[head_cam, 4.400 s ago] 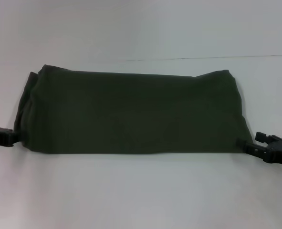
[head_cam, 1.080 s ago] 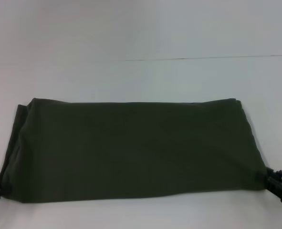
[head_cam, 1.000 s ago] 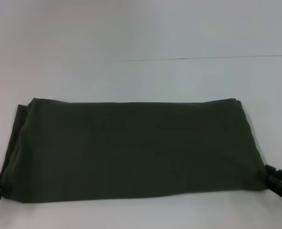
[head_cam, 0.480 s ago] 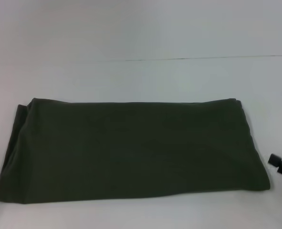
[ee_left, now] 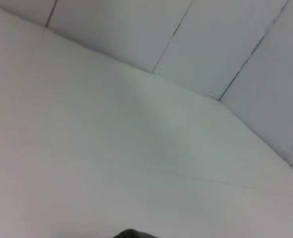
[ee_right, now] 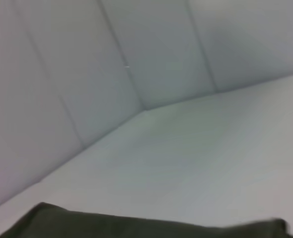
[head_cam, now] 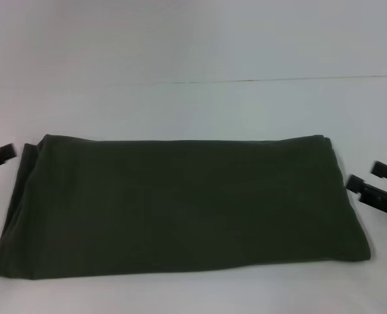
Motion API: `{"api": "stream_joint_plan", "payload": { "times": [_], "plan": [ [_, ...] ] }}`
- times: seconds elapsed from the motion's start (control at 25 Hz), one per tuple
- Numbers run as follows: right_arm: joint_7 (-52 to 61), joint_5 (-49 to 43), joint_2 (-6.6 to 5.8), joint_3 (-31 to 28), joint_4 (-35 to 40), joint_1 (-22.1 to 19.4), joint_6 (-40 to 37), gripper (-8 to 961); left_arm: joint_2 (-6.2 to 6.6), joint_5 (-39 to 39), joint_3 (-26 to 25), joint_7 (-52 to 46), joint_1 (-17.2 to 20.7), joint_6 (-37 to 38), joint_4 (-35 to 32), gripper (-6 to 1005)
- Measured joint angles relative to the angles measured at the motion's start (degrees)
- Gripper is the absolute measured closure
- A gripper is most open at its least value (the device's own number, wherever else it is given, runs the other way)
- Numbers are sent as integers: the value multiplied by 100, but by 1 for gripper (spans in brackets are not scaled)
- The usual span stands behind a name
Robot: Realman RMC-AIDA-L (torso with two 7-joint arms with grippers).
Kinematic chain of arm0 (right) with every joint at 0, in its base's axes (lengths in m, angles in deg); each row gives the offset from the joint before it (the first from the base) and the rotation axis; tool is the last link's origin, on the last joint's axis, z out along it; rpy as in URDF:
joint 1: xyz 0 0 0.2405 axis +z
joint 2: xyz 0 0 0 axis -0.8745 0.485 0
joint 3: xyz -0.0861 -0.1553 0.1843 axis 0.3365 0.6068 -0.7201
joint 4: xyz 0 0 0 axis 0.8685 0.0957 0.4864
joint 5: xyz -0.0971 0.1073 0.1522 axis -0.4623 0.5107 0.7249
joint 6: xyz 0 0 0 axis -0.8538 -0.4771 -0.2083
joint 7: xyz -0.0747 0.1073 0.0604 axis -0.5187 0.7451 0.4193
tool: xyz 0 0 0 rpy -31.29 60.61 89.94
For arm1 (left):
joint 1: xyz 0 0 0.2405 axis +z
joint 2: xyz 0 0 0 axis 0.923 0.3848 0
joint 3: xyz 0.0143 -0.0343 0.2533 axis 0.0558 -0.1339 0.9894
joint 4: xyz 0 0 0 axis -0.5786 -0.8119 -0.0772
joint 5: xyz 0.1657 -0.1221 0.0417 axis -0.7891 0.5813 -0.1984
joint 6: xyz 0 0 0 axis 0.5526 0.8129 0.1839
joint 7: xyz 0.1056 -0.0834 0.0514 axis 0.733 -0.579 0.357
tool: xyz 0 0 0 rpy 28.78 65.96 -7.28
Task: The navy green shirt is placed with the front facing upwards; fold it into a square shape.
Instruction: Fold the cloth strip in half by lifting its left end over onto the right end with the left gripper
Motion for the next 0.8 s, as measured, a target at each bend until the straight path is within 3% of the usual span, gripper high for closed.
{"api": "stream_joint_plan", "payload": {
  "times": [0.36,0.8],
  "plan": [
    [-80,-12,26,289,-149,389,51,25,57,-1,457,-307,-144,-1119,890,418],
    [-73,-11,35,402,-298,565,129,28,41,-8,654,-416,-137,-1538,1304,419]
  ]
}}
